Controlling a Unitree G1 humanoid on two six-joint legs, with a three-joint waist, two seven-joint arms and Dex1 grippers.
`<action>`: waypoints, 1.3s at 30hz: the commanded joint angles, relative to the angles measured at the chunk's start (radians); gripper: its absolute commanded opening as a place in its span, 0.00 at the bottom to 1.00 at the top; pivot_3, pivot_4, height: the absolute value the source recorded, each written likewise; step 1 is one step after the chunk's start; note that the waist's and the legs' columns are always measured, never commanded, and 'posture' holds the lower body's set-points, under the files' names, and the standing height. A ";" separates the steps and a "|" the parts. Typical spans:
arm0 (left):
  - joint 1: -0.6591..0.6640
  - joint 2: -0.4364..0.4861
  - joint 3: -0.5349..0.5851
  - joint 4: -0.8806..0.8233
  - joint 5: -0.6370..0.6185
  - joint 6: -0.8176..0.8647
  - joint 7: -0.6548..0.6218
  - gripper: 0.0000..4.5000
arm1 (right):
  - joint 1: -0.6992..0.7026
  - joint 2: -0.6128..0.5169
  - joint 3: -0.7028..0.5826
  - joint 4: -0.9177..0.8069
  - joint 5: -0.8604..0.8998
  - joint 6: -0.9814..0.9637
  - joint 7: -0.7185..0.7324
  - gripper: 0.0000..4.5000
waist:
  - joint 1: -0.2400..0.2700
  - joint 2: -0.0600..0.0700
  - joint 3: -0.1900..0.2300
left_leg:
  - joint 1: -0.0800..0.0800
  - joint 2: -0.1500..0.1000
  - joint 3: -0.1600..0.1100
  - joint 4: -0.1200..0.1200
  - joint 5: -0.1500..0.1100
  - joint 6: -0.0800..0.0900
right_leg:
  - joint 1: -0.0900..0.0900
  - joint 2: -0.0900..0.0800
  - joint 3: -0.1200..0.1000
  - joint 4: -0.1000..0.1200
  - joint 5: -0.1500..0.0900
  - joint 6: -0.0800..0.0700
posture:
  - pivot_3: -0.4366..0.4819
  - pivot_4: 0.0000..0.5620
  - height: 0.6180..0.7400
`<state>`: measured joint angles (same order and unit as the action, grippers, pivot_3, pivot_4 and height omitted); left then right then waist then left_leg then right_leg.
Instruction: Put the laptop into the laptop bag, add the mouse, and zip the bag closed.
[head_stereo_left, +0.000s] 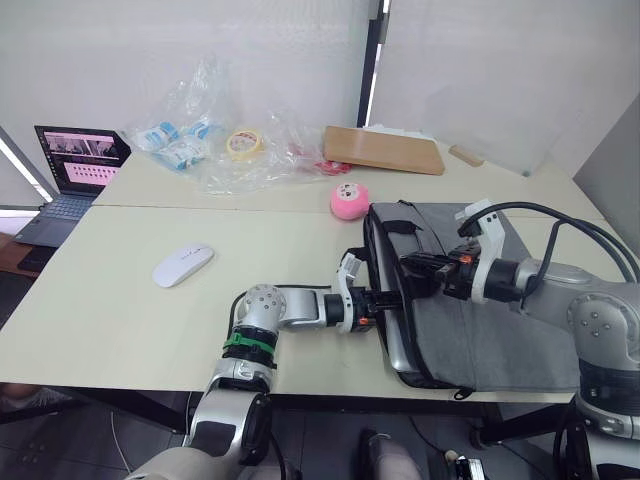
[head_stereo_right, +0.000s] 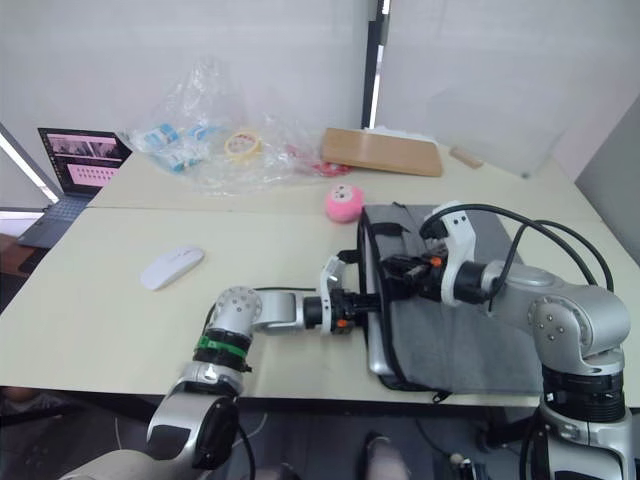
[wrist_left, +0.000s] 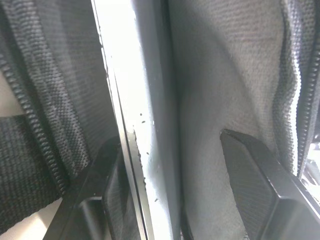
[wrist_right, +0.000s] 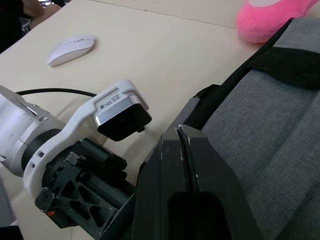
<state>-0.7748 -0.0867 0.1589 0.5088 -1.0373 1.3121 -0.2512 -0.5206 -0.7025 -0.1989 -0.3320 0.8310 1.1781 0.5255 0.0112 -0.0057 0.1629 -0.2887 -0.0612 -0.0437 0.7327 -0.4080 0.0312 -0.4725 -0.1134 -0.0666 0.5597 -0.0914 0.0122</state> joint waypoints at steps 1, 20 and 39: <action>-0.002 -0.020 0.024 -0.050 -0.003 0.004 -0.024 0.65 | -0.017 -0.048 0.013 -0.017 -0.032 -0.041 0.033 0.25 | 0.000 0.000 0.000 | 0.000 0.000 0.000 0.000 0.000 0.000 | 0.000 0.000 0.000 0.000 0.000 0.000 | 0.48 0.27 1.00; -0.004 -0.033 0.044 -0.066 0.043 0.013 -0.048 0.65 | -0.017 -0.140 0.062 -0.091 -0.012 0.084 0.046 0.47 | 0.000 0.000 0.000 | -0.002 0.001 0.000 0.000 0.000 0.000 | 0.000 0.000 0.000 0.000 0.000 0.000 | 0.48 0.27 1.00; -0.001 -0.048 0.047 -0.065 0.076 0.016 -0.074 0.65 | -0.098 -0.015 0.105 -0.135 -0.060 0.178 -0.121 0.47 | 0.000 0.000 0.000 | 0.000 0.002 0.000 0.000 0.000 0.000 | 0.000 0.000 0.001 0.000 0.000 0.000 | 0.48 0.27 1.00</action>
<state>-0.7657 -0.1022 0.1947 0.4853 -0.9429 1.3294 -0.2934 -0.5886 -0.7168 -0.0864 -0.4264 0.7716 1.3535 0.4118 0.0117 -0.0056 0.1629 -0.2887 -0.0596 -0.0432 0.7329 -0.4080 0.0312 -0.4724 -0.1135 -0.0660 0.5598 -0.0910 0.0118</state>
